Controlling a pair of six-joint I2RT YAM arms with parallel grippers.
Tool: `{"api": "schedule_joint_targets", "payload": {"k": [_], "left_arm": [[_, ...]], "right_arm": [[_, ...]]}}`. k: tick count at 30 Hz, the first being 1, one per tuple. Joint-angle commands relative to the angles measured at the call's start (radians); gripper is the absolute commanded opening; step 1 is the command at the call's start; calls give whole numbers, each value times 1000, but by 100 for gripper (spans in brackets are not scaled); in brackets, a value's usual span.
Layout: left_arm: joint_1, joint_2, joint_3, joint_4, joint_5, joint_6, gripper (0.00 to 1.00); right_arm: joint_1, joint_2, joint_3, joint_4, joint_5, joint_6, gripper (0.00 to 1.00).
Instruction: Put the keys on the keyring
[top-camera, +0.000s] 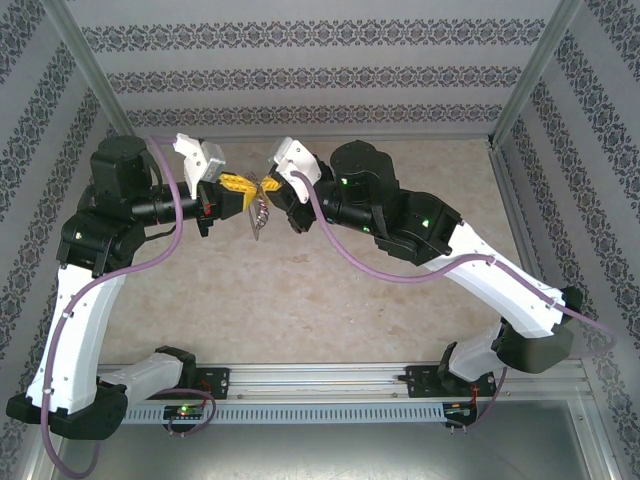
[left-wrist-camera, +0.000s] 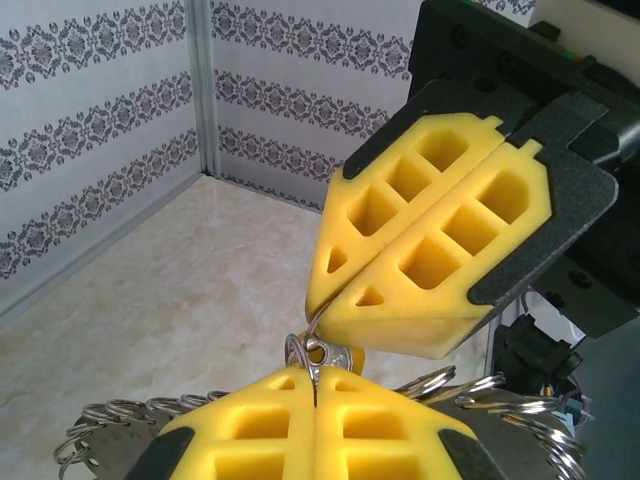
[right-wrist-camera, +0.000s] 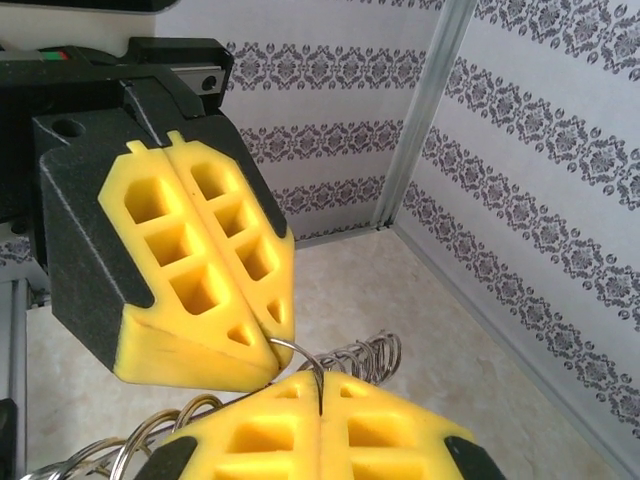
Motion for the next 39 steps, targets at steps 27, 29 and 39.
{"api": "schedule_joint_targets", "payload": {"k": [27, 29, 39], "left_arm": [[-1, -22, 43, 6, 76, 40, 0], [-1, -19, 46, 5, 77, 38, 0], [-4, -8, 65, -6, 64, 56, 0]], "right_arm": [[-41, -162, -245, 290, -178, -45, 0], [-42, -160, -247, 293, -191, -44, 0], [-42, -134, -227, 316, -256, -31, 0]]}}
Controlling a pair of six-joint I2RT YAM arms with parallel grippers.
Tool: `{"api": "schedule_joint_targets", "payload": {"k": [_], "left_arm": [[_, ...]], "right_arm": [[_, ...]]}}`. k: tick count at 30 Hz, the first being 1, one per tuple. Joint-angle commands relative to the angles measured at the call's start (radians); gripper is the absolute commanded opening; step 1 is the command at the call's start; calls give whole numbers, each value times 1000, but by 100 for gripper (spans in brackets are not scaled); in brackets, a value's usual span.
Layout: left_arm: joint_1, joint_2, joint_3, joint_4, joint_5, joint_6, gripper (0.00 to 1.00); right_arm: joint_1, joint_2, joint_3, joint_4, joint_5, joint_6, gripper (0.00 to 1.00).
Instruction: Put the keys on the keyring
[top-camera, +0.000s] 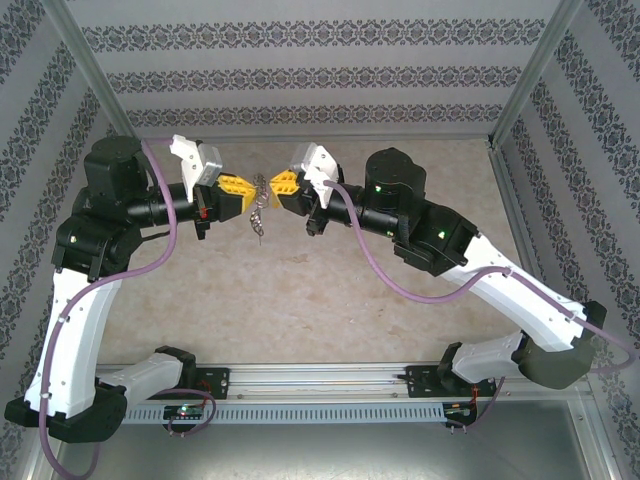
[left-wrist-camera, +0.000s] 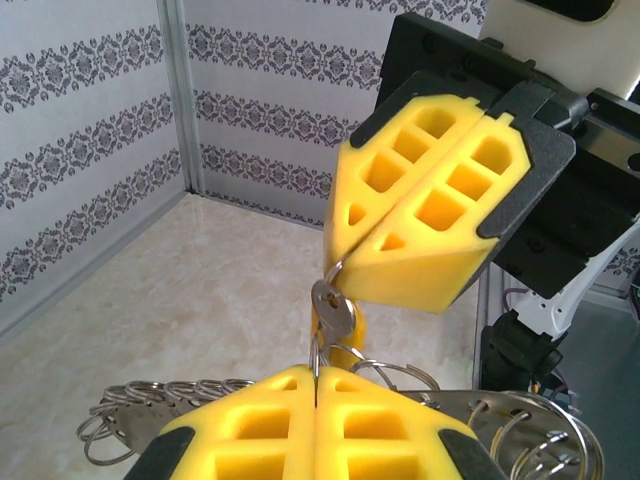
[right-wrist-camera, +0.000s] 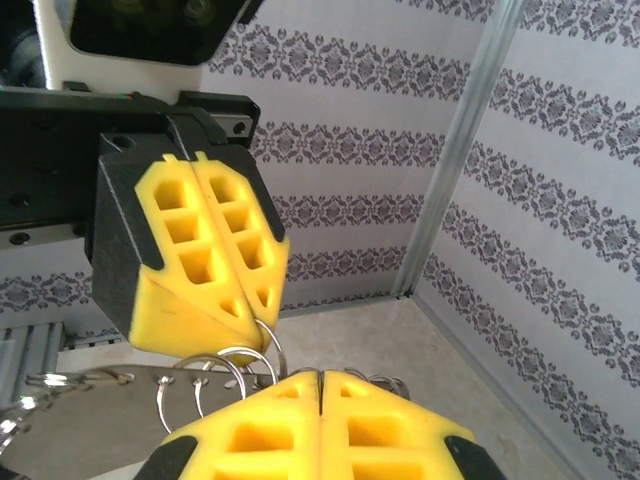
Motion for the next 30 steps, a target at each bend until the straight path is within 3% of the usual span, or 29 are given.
{"api": "schedule_joint_targets", "payload": {"k": [1, 16, 30], "left_arm": [[-5, 0, 44, -8, 15, 40, 0], [-55, 30, 168, -122, -77, 182, 0], [-65, 28, 171, -105, -42, 160, 0]], "right_arm": [[7, 13, 10, 41, -46, -2, 0], [-7, -2, 1, 71, -35, 31, 0], [-7, -3, 28, 86, -48, 47, 0]]}}
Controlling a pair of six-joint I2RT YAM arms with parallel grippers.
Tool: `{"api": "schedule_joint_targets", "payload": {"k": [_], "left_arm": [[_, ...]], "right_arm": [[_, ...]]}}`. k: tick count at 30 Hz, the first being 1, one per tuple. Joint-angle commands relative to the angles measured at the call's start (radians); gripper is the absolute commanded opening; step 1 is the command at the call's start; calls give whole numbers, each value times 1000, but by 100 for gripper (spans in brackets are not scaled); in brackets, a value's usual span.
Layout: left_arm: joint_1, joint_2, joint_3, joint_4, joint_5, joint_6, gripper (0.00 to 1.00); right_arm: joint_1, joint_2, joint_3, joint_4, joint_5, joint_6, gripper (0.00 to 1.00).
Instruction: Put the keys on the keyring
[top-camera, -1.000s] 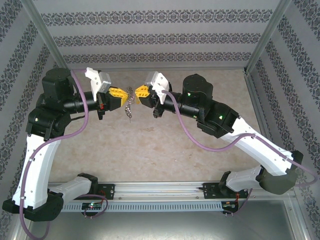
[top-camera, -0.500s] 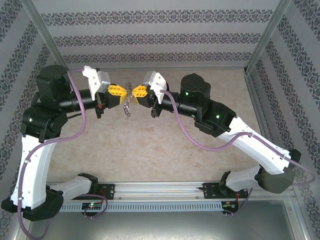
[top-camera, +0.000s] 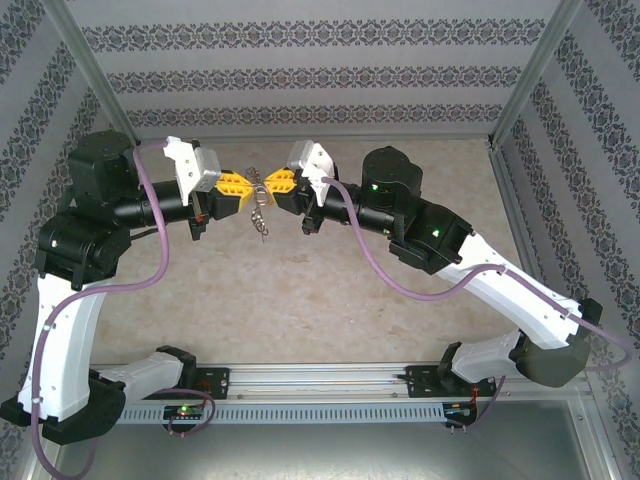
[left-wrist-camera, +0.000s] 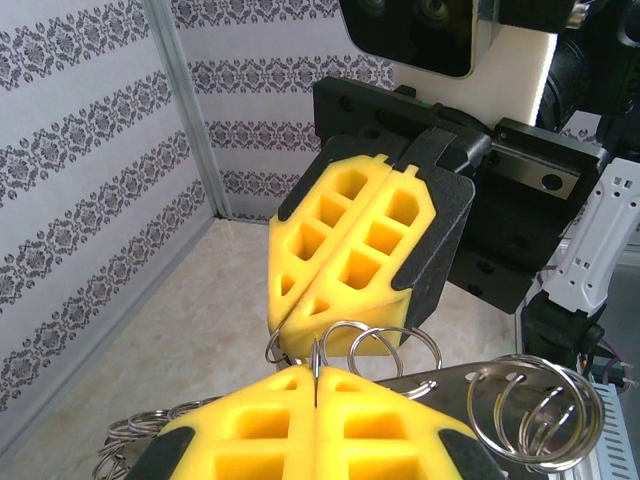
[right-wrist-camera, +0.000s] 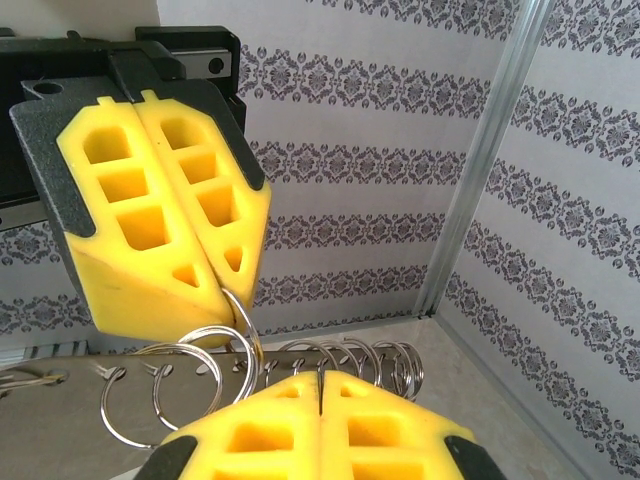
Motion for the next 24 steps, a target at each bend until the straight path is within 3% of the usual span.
{"api": "schedule_joint_targets", "payload": {"k": [1, 10, 14, 17, 24], "left_arm": [[-11, -1, 17, 0, 26, 5, 0], [-12, 2, 6, 3, 17, -9, 0], [-11, -9, -30, -6, -28, -6, 0], [-11, -32, -90, 20, -59, -17, 0], [-11, -96, -316, 26, -163, -58, 0]], "right_arm": [[-4, -19, 28, 44, -23, 18, 0], [-3, -29, 9, 43, -6, 22, 0], [-7, -30, 4, 10, 58, 27, 0], [-15, -51, -28, 24, 105, 42, 0], [-77, -39, -33, -142, 258, 131, 0]]}}
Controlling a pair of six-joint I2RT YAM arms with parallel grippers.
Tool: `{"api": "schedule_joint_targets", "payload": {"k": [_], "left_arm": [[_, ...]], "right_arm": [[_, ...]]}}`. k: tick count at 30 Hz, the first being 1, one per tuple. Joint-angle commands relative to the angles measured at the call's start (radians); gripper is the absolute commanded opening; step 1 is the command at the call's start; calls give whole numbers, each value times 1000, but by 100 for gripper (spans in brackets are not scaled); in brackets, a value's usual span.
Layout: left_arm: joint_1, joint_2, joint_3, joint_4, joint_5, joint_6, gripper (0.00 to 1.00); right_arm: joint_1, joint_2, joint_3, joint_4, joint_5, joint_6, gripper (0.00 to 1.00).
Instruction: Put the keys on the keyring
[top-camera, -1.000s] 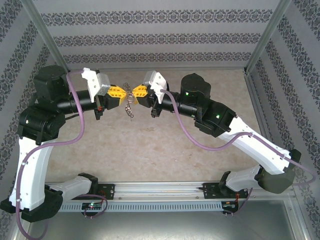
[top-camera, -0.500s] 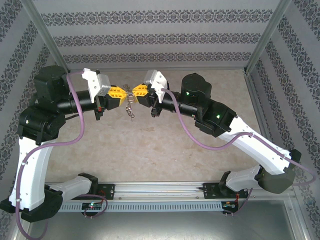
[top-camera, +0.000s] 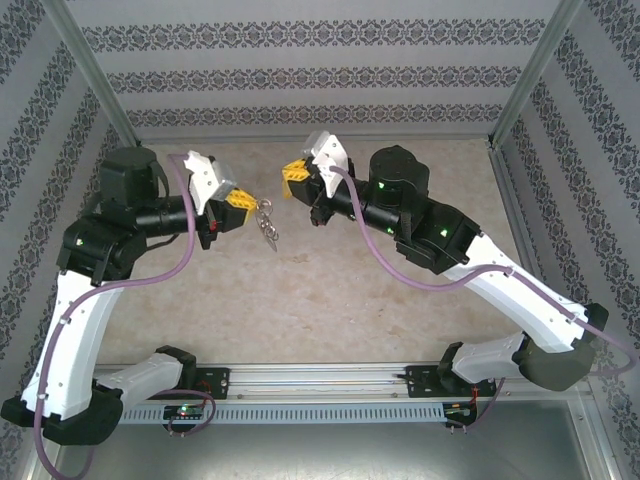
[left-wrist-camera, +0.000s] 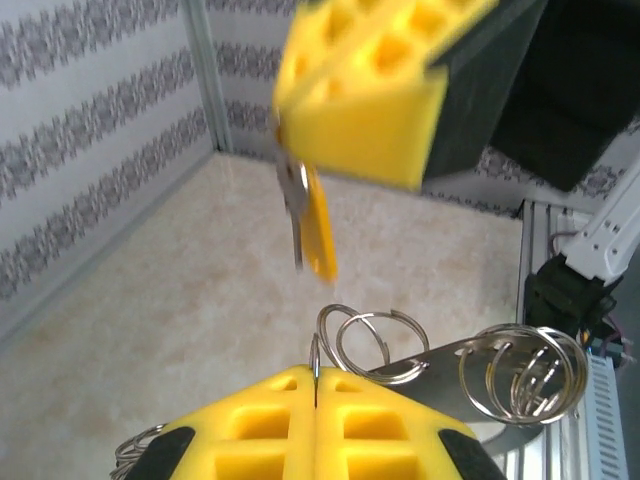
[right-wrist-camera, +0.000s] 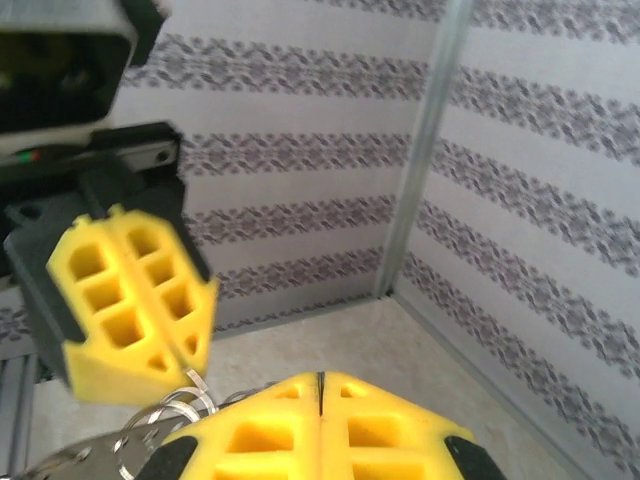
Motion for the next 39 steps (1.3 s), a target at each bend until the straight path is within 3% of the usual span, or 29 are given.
{"api": "schedule_joint_targets", "payload": {"k": [1, 12, 17, 25, 39], "left_arm": [[-11, -46, -104, 13, -80, -32, 0], [-25, -93, -502, 54, -166, -331, 0], [-74, -48, -591, 57, -250, -381, 0], [-102, 202, -561, 51, -302, -375, 0], [-171, 627, -425, 191, -362, -321, 0]], "right_arm": [[-43, -14, -29, -84, 92, 91, 0], [-191, -62, -286, -105, 30, 334, 0], [-210, -80, -354, -74, 10, 357, 0], [-218, -114, -408, -62, 7, 369, 0], [-240, -229, -501, -78, 52, 388, 0]]}}
